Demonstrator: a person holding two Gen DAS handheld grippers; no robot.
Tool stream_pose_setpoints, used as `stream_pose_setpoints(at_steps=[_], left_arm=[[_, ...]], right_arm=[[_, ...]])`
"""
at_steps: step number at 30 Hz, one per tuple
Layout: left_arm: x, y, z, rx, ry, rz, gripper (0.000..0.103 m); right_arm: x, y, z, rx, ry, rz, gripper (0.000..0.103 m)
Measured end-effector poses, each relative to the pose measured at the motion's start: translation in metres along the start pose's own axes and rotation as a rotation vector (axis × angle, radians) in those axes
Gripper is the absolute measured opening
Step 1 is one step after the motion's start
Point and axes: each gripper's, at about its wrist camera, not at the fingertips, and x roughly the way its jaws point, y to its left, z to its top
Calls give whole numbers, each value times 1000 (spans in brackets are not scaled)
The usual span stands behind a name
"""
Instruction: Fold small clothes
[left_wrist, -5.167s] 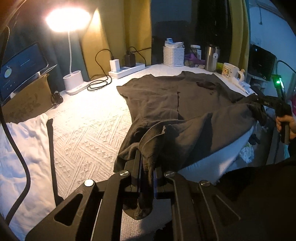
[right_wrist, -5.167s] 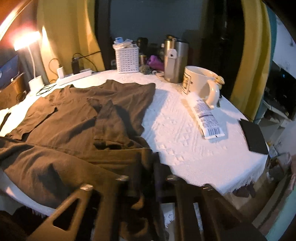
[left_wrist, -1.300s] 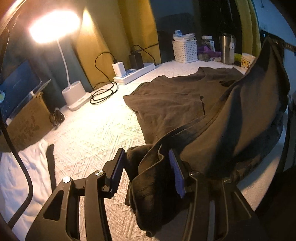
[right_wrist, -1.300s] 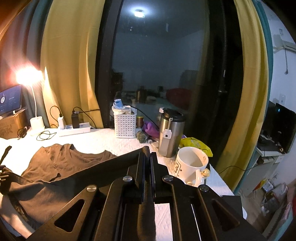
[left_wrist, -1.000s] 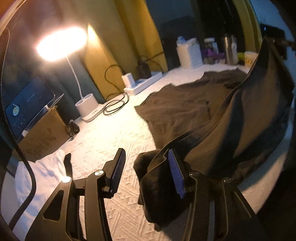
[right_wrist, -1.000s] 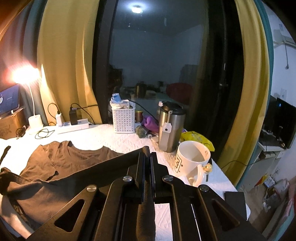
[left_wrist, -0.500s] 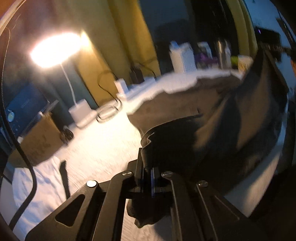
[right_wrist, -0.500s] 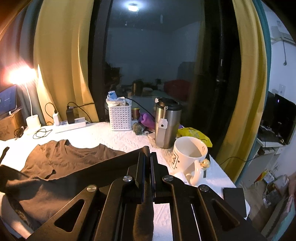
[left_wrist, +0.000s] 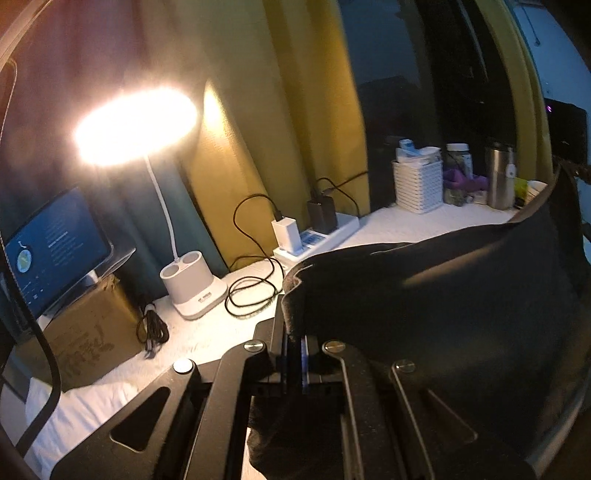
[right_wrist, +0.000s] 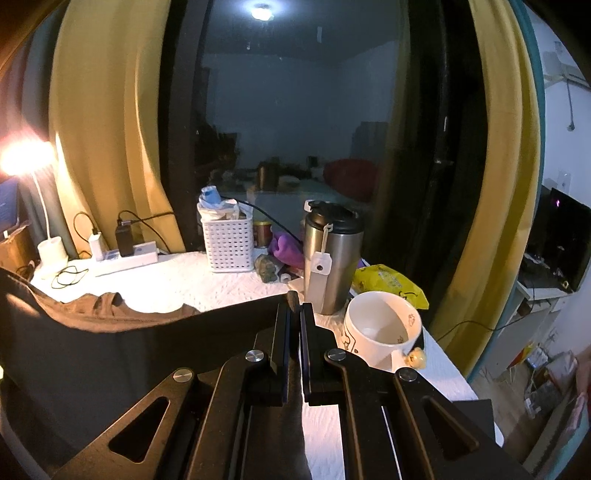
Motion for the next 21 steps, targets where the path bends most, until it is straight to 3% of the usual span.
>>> stream_pose_setpoints(at_steps=[6, 21], left_arm=[[50, 6, 10, -15, 38, -16, 3], [166, -13, -18, -37, 282, -73, 8]], right_arm=[[49, 2, 3, -5, 50, -14, 5], [176, 9, -27, -26, 276, -65, 5]])
